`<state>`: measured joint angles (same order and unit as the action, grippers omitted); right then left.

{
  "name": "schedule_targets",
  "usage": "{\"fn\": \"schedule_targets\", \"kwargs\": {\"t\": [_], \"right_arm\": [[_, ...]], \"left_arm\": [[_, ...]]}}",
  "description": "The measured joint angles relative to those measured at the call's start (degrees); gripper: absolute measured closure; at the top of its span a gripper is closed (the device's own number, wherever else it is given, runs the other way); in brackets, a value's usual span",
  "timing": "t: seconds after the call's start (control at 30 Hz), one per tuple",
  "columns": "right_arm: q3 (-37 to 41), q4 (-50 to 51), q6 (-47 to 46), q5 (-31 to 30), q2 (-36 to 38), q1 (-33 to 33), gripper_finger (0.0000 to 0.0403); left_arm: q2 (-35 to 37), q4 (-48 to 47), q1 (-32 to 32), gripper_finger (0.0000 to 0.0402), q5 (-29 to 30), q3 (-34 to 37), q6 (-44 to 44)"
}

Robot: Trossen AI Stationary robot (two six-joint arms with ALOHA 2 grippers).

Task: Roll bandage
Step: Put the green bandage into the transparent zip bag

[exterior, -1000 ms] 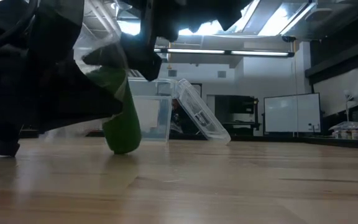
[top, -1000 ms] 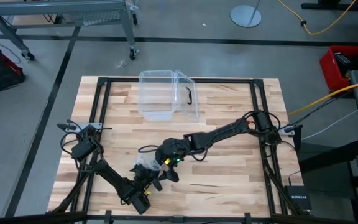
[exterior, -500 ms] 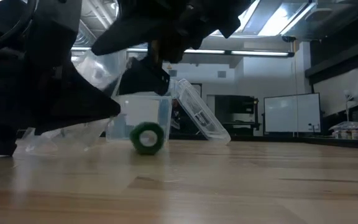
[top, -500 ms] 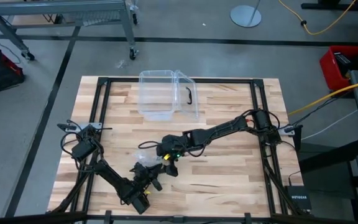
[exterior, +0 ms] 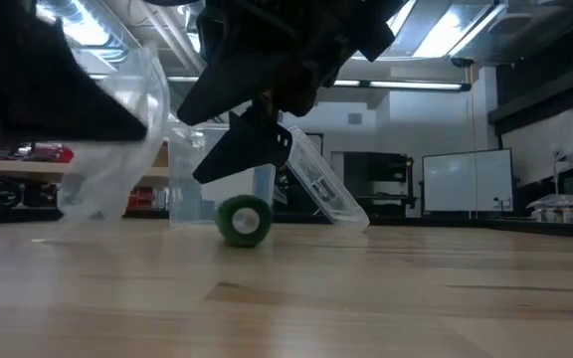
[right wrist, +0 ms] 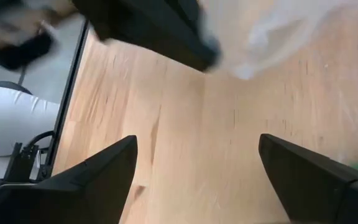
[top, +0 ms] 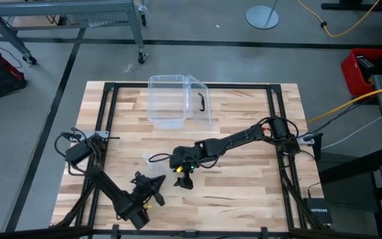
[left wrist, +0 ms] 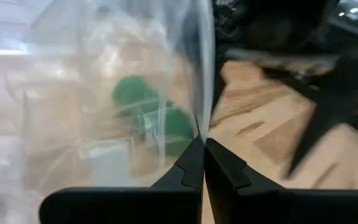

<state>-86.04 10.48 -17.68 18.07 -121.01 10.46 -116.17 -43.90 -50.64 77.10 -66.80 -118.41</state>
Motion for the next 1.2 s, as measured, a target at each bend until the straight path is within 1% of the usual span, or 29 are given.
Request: {"fn": "schedule_targets", "kwargs": {"t": [0.07,0.13,0.2,0.33,0.4,0.53,0.67,0.73,0.77,0.83,0.9,1.0,1.1,1.2], "right_arm": [[0.0,0.0,0.0,-1.3,0.0,0.0,0.0063],[0.0,0.0,0.0,-3.4,0.0,0.0,0.0063],[0.0,0.0,0.0,-5.0,0.0,0.0,0.0063],[0.0,0.2,0.0,-8.3,0.0,-0.5,0.0063],[0.0,0.6,0.0,-8.7,0.0,-1.2,0.0063],[0.0,0.3,0.0,-8.4,0.0,-2.2,0.0063],[0.0,0.4,-0.2,-8.1,0.0,-3.1,0.0063],[0.0,1.7,-2.4,-7.9,0.0,-3.5,0.0063],[0.0,2.4,-4.2,-7.4,0.0,-3.8,0.0063],[-0.3,4.2,-6.2,-4.1,0.0,-4.5,0.0063],[-1.2,6.9,-6.4,0.3,0.0,-5.2,0.0063],[-2.7,9.8,-6.6,4.1,-0.1,-6.2,0.0063],[-4.3,10.7,-6.6,5.7,-0.1,-6.8,0.0063],[-6.4,10.6,-7.5,4.9,-0.1,-6.8,0.0063]], "left_arm": [[2.0,-0.5,-1.0,0.0402,-0.4,0.0,0.0],[4.2,-0.6,-2.0,0.0402,-2.5,0.0,0.1],[7.2,-0.7,-3.1,0.0402,-6.3,0.0,0.1],[13.1,-0.4,-4.8,0.0402,-16.7,0.0,2.3],[15.8,-0.1,-5.4,0.0401,-19.3,0.0,4.7],[19.2,-0.1,-6.1,0.0402,-19.9,-0.1,10.0],[20.3,-0.6,-6.1,0.0401,-19.9,-0.1,14.2],[20.3,-1.3,-6.0,0.0402,-20.0,-0.1,15.3],[20.3,-1.9,-6.0,0.0401,-20.2,-0.1,15.3],[20.3,-3.3,-6.0,0.0401,-20.2,-0.1,15.1],[20.3,-4.9,-6.0,0.0401,-20.2,-0.1,15.1],[20.3,-7.2,-6.1,0.0401,-20.2,-0.1,15.1],[20.3,-9.2,-6.1,0.0401,-20.2,-0.1,15.1],[20.3,-11.0,-6.2,0.0402,-20.4,-0.1,15.3]]}}
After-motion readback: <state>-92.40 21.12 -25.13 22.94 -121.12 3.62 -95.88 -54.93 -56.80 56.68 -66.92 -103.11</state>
